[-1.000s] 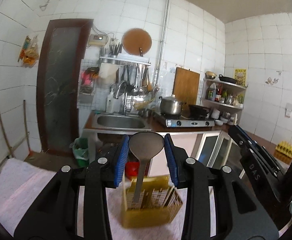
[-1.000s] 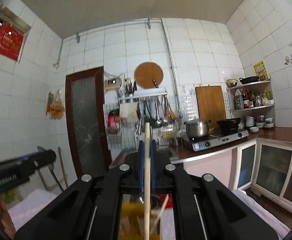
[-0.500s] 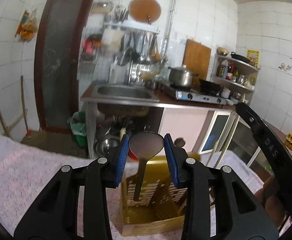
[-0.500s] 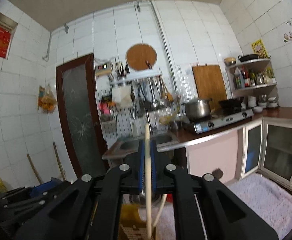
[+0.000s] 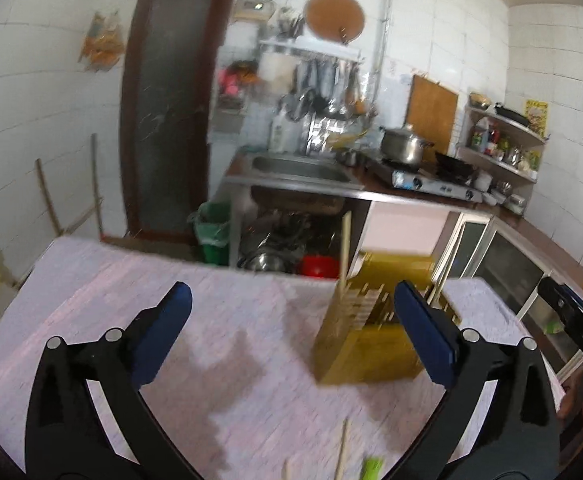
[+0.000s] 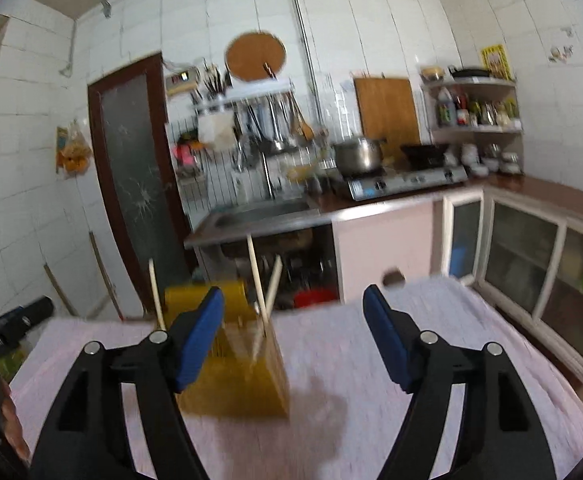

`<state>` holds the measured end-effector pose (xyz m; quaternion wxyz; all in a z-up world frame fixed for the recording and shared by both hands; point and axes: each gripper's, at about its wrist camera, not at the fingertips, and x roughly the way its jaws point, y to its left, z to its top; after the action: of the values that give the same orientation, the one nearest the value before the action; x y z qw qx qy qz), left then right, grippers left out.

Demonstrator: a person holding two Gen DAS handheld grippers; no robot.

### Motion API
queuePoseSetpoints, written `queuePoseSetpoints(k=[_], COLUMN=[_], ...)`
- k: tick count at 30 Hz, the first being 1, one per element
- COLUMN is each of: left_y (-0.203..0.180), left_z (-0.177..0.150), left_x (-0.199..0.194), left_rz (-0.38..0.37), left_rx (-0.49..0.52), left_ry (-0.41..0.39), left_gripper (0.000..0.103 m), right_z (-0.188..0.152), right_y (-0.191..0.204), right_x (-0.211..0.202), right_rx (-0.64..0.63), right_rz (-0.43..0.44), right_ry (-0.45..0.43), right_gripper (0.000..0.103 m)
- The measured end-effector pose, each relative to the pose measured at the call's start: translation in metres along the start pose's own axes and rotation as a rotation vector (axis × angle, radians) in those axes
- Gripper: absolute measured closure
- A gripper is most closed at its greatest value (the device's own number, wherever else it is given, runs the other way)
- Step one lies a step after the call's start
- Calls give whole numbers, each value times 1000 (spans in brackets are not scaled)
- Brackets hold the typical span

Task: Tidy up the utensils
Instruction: 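Open both tools to release the spoon and chopstick and withdraw, then grasp a wooden chopstick with the right tool while the left tool grasps another chopstick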

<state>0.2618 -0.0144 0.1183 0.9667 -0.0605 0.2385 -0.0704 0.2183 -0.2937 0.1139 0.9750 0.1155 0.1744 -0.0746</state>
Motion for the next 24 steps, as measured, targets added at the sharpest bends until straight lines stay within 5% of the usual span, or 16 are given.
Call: queuePoseSetpoints(k=[7, 16, 24], left_y=[28, 25, 24], left_z=[-51, -124, -156], left_x=[-9, 20, 47], left_rz=[52, 89, 112], left_rx=[-3, 77, 82], left_ry=[126, 302, 403], left_gripper=[5, 5, 5], right_z=[-62, -137, -154], right_y=[-5, -1, 4], right_x=[-8, 33, 56], right_rx=[-37, -75, -74], right_rz=[-45, -90, -108], right_ry=[158, 389, 474], right_gripper=[32, 32, 32])
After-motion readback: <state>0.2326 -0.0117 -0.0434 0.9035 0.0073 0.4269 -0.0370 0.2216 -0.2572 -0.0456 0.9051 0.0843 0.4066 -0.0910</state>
